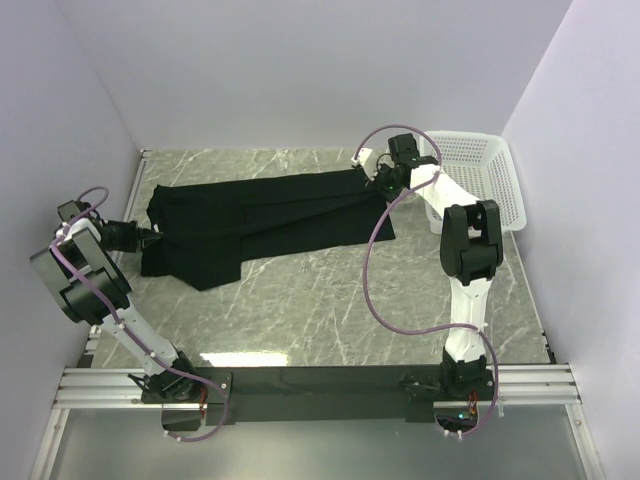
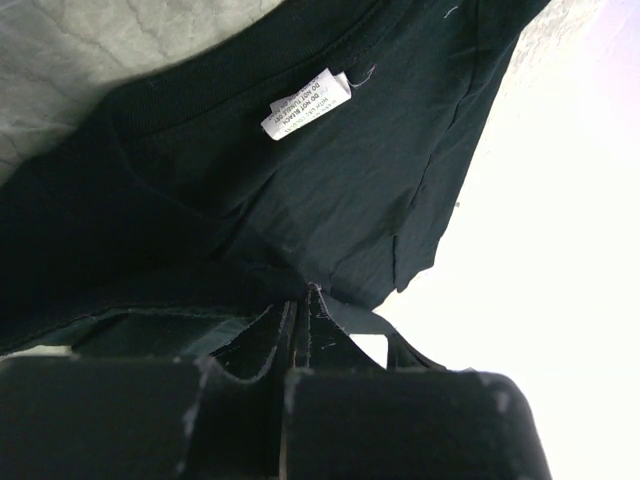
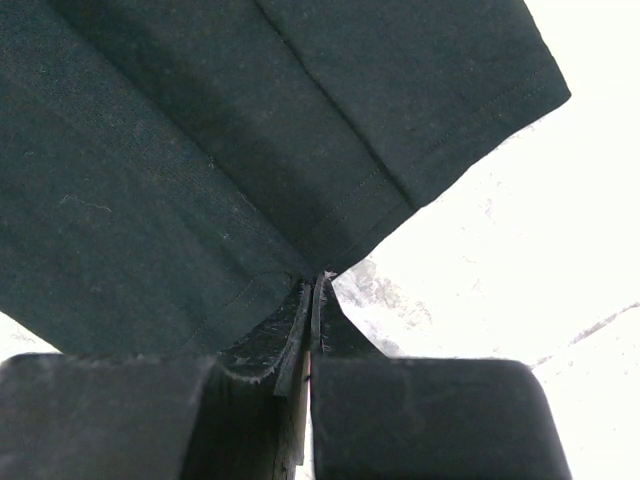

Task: Fold and stack the t-shirts
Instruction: Fold the tshirt

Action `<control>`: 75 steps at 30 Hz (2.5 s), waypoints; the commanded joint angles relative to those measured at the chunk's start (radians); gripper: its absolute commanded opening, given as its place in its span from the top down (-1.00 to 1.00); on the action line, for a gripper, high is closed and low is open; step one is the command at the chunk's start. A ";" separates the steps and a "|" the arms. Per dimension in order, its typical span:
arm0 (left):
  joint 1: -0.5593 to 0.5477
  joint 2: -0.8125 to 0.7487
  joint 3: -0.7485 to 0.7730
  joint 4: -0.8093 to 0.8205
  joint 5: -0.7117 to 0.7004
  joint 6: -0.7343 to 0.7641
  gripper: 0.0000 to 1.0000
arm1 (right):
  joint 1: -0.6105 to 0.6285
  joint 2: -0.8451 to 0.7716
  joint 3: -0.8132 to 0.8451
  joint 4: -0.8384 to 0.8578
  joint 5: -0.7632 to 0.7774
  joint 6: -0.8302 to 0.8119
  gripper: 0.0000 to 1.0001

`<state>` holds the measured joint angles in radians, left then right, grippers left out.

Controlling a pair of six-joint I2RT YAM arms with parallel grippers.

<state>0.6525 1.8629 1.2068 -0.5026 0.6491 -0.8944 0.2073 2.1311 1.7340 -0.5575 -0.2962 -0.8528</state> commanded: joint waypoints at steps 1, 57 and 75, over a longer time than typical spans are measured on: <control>0.003 0.004 0.051 0.035 -0.012 0.028 0.99 | 0.006 -0.014 0.035 0.025 0.026 0.011 1.00; -0.016 0.019 0.096 0.012 0.015 0.048 0.99 | 0.000 -0.130 -0.054 0.011 -0.009 -0.005 1.00; 0.102 -0.646 -0.372 -0.056 0.040 0.046 0.99 | -0.042 -0.692 -0.566 -0.059 -0.213 -0.042 1.00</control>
<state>0.7441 1.3113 0.8837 -0.5354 0.6865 -0.8413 0.1722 1.5288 1.2266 -0.5964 -0.4637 -0.8879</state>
